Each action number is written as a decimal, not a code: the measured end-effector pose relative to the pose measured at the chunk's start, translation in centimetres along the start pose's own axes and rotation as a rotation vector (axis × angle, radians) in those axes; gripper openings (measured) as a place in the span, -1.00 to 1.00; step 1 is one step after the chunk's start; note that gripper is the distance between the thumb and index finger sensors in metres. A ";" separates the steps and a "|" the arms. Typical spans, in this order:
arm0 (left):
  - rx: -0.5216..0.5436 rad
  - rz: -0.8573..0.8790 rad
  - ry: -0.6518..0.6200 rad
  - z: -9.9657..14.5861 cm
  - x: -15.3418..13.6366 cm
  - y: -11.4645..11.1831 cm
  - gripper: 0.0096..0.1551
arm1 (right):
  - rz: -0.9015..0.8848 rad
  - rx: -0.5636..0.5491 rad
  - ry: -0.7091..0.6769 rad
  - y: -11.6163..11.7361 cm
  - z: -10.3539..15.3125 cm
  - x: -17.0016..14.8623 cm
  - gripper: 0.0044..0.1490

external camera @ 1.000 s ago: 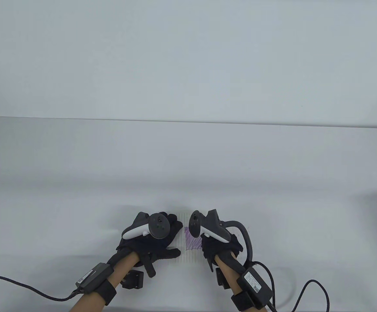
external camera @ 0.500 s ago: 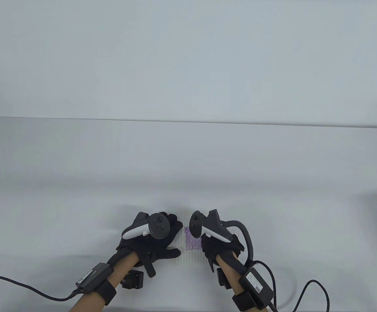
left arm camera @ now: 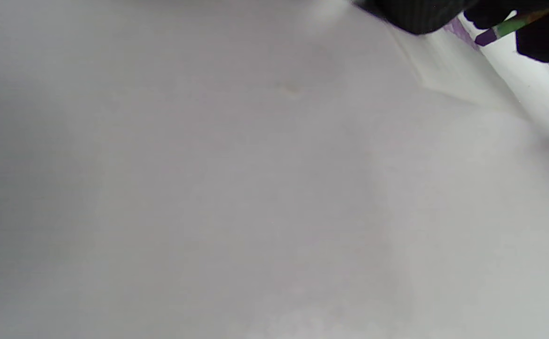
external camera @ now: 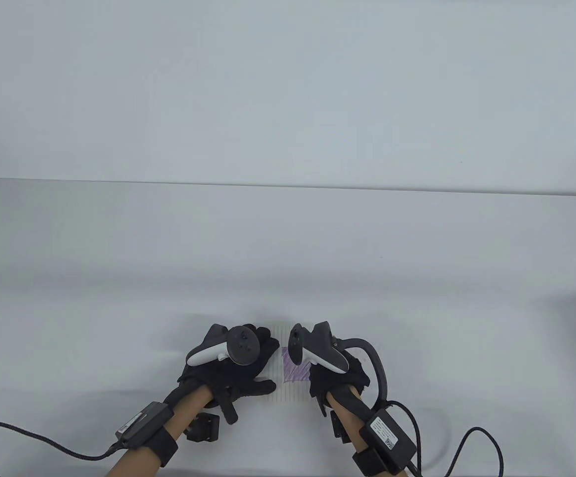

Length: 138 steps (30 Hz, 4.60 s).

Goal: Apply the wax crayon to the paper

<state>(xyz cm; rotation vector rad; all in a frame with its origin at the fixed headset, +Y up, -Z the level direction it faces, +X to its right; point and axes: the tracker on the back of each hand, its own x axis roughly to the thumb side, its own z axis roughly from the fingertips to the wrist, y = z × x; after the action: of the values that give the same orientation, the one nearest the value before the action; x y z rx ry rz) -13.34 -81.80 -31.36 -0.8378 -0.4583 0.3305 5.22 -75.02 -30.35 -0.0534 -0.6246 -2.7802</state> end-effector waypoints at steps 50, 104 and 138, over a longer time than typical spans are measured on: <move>-0.003 0.000 0.001 0.0 0.0 0.0 0.04 | -0.187 -0.278 0.130 -0.6 0.3 -4.2 -0.44; 0.629 0.097 -0.148 9.1 0.1 6.3 -0.13 | -0.417 -0.683 0.039 -2.8 3.9 -9.6 -0.14; 0.619 0.144 0.023 8.8 -3.6 6.1 -0.11 | -0.401 -0.496 0.002 -1.3 2.3 -9.5 -0.03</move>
<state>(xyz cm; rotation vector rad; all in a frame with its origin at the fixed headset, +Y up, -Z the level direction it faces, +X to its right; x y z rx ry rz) -21.55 -74.05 -31.85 -0.2696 -0.2486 0.5590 13.90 -70.36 -29.76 -0.0311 0.0837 -3.2533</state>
